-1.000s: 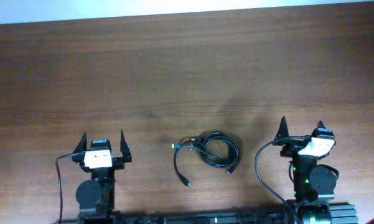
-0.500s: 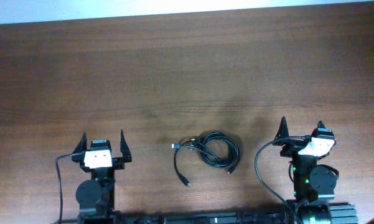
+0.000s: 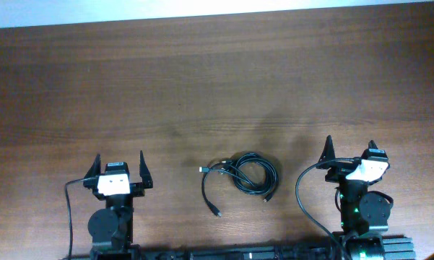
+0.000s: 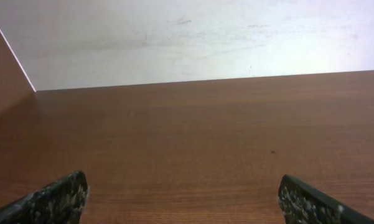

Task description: Untangle cables

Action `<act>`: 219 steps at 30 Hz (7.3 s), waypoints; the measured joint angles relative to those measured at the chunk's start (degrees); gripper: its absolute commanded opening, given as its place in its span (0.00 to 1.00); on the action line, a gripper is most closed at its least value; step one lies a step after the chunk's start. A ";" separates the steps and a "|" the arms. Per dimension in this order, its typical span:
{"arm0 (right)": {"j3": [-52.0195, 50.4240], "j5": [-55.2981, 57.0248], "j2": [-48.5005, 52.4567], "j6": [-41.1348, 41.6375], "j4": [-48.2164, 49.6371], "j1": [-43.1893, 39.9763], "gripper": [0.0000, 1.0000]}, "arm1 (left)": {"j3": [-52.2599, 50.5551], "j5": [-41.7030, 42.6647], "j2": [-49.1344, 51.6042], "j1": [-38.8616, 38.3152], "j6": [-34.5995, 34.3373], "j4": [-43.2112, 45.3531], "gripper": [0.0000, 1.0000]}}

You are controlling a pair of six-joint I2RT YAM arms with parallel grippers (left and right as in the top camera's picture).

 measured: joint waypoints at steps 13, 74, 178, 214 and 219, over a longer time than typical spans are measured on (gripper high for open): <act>0.00 0.00 0.00 0.02 0.00 0.00 0.99 | 0.00 0.00 0.00 0.00 0.00 0.00 0.98; 0.00 0.02 0.00 0.00 -0.02 0.00 0.99 | 58.80 29.59 71.56 -20.83 7.30 -28.06 0.98; 39.47 -28.74 36.26 7.13 -30.64 0.00 0.99 | 103.73 29.88 114.86 -28.52 28.35 -53.11 0.00; 49.99 -50.66 54.12 7.89 -28.87 0.00 0.04 | 103.93 50.51 108.93 -32.98 44.63 -44.26 0.00; 50.64 -51.10 54.12 7.69 -28.09 0.00 0.04 | 103.93 47.17 106.64 -33.09 44.63 -44.19 0.32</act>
